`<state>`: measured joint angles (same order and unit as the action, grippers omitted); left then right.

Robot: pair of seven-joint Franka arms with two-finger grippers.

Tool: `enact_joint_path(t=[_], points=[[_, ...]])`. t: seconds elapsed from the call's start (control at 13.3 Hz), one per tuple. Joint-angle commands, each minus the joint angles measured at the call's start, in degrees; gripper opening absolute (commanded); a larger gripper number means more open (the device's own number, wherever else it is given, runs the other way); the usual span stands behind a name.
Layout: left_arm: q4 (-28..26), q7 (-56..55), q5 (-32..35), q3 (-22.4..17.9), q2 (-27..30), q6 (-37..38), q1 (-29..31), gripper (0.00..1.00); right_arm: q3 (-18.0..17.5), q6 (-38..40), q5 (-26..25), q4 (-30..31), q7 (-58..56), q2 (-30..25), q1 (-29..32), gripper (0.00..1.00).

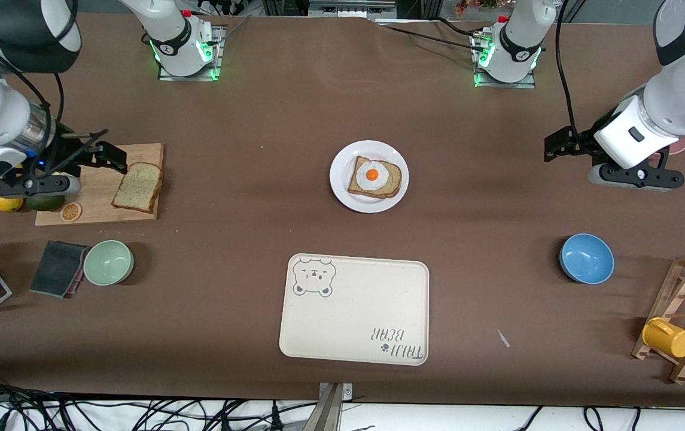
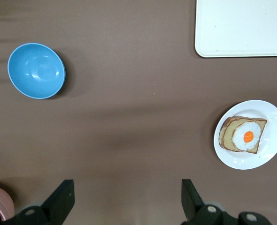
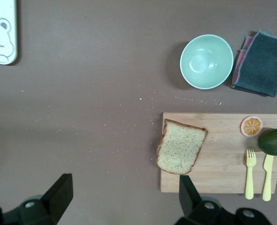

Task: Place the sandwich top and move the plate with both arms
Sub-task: 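Move the right gripper down over the plain bread slice on the board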

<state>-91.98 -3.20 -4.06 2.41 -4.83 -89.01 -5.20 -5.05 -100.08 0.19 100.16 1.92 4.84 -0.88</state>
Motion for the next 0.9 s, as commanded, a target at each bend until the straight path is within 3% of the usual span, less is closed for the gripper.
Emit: enact_joint_path(t=[0.0, 0.07, 0.52, 0.82], points=[[0.1, 0.0, 0.5, 0.1, 0.7, 0.9, -0.2, 1.00, 0.3, -5.5, -3.7, 6.5, 0.1, -1.0, -0.2, 1.00], [0.1, 0.0, 0.5, 0.1, 0.7, 0.9, -0.2, 1.00, 0.2, -8.5, -5.9, 9.0, 0.4, -1.0, -0.2, 1.00], [0.1, 0.1, 0.5, 0.1, 0.8, 0.9, -0.2, 1.00, 0.3, -16.4, -7.6, 17.0, 4.0, 1.6, -0.2, 1.00], [0.1, 0.1, 0.5, 0.1, 0.8, 0.9, -0.2, 1.00, 0.3, -21.2, -13.8, 20.1, 9.0, 4.7, -0.2, 1.00]])
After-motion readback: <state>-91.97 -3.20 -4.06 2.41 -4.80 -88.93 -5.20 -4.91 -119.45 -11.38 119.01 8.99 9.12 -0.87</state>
